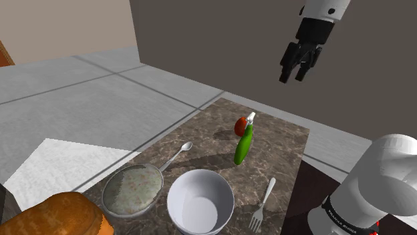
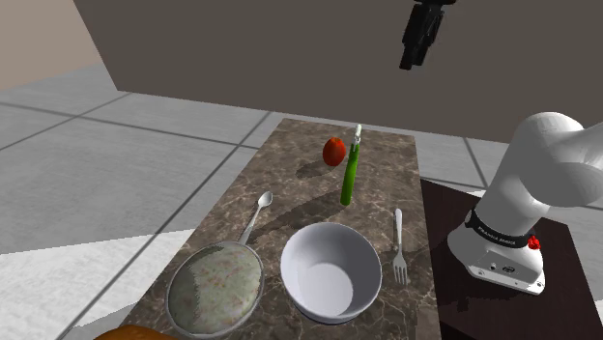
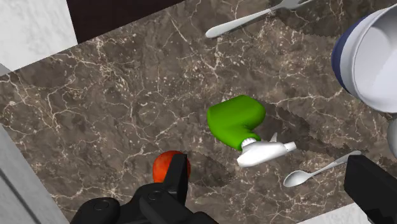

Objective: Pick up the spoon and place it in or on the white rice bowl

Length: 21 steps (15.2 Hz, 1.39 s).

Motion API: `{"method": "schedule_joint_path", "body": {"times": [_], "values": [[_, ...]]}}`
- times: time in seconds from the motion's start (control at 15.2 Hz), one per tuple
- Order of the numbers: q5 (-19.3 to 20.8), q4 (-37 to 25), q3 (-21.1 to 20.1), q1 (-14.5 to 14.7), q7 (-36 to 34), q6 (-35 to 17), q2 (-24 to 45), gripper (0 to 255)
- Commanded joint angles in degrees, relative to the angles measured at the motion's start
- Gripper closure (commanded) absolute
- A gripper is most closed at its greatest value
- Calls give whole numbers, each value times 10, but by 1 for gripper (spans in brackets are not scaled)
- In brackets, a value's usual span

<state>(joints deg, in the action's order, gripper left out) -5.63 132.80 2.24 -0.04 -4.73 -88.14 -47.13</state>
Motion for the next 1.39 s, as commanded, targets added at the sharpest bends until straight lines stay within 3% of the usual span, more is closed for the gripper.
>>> {"method": "schedule_joint_path", "body": {"times": [0.0,0.66,1.32], "values": [[0,0,0,0,0,0,0,0],[-12,6,-42,30,6,-148,172,0],[-3,-56,-81,53,3,-262,379,0]]}}
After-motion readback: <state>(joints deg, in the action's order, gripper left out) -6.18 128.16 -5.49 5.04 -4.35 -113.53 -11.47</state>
